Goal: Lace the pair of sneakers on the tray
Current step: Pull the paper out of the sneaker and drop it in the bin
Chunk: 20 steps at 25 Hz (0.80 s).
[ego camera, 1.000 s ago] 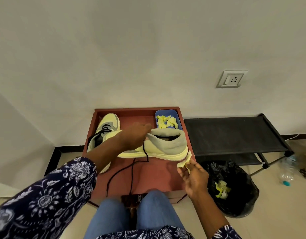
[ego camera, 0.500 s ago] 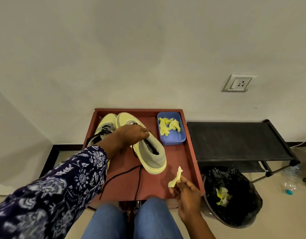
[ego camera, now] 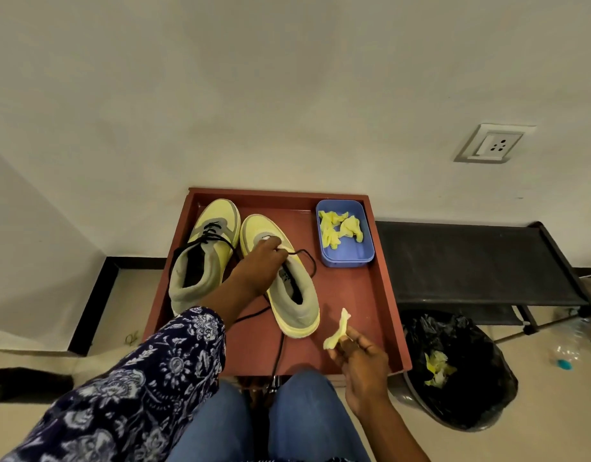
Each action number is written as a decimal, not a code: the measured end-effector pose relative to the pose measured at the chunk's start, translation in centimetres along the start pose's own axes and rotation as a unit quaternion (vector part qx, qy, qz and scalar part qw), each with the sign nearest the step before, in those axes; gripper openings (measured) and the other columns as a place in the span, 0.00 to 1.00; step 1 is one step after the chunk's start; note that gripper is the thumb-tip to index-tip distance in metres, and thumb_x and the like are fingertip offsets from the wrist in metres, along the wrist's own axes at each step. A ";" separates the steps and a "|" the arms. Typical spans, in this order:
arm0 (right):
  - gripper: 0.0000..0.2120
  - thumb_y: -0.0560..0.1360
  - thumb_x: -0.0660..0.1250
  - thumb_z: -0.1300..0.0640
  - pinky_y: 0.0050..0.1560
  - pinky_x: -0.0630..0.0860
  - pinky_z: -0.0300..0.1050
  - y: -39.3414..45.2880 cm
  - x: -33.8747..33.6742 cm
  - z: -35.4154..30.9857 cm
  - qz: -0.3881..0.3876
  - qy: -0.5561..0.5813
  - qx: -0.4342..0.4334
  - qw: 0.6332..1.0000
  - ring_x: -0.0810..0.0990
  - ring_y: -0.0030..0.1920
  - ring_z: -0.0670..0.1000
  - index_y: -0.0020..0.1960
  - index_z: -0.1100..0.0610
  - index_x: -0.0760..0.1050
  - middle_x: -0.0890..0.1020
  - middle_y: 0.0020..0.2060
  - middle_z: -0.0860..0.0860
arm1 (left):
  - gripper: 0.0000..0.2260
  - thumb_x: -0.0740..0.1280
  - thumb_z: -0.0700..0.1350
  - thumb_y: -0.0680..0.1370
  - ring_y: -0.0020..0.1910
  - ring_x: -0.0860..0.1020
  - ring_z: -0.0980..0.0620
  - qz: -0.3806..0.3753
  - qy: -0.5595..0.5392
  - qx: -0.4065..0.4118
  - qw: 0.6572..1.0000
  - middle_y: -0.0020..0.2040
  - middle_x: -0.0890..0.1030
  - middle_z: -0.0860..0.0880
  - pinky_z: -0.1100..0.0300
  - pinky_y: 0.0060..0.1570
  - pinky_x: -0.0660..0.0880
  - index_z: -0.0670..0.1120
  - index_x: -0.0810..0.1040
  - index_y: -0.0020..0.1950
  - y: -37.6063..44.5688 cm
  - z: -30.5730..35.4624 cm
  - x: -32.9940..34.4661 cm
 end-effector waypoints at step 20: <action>0.06 0.71 0.70 0.61 0.41 0.66 0.37 0.7 6.6 1.3 0.089 -0.351 -0.223 0.905 0.78 0.42 0.54 0.45 0.64 0.80 0.82 0.43 0.58 | 0.13 0.63 0.48 0.78 0.53 0.76 0.42 -0.153 -0.128 -0.005 0.980 0.53 0.79 0.40 0.56 0.44 0.67 0.39 0.78 0.52 -3.0 2.2 1.4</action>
Point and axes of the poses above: each hand's wrist, its own y-axis towards the middle knuckle, its own x-axis out of the palm, z = x × y, the point moved 3 cm from there along y, towards the middle knuckle
